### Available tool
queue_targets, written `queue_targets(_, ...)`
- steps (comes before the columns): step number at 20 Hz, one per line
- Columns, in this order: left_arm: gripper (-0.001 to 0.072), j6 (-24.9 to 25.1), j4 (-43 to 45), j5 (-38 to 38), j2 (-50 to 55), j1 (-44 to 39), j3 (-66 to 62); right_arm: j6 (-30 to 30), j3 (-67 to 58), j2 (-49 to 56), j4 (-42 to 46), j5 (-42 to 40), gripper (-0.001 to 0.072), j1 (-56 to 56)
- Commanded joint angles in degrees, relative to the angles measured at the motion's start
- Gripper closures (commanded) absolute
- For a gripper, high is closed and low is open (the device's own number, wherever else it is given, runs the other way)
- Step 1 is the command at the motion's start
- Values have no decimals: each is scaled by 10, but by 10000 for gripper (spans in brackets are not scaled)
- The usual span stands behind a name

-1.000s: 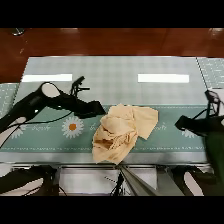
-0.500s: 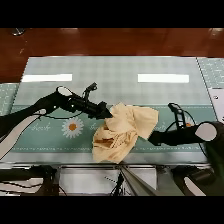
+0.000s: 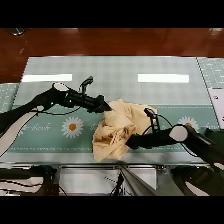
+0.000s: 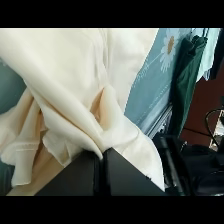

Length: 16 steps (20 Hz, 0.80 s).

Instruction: Fold the shirts.

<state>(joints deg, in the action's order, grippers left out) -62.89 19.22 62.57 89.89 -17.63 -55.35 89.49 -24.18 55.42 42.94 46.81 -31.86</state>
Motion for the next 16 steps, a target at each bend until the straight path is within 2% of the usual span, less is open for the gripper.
queue_targets(1,682,1,-2,1,0,1,-1,-120,-9,85,-175,-71,91,-27)
queue_targets(2,682,1,-2,1,0,1,-1,-146,-16,102,-207,-67,93,-27)
queue_targets(3,682,1,-2,0,0,1,-1,-165,-23,117,-227,-63,154,-27)
queue_targets(4,682,1,-3,1,-1,2,-1,-179,-32,129,-231,-54,391,-27)
queue_targets(5,682,3,-18,5,-6,5,-1,-192,-40,131,-219,-29,666,-22)
queue_targets(7,682,58,-99,15,-38,21,-1,-196,-81,110,-155,52,691,19)
queue_targets(9,683,96,-171,-18,-93,53,-8,-160,-162,66,-80,100,691,88)
queue_targets(12,683,97,-175,-119,-182,94,-68,-107,-399,32,22,167,692,217)
queue_targets(14,683,98,-175,-178,-232,103,-133,-80,-580,38,59,209,692,274)
queue_targets(16,683,98,-155,-205,-276,110,-214,-75,-742,38,83,264,692,306)
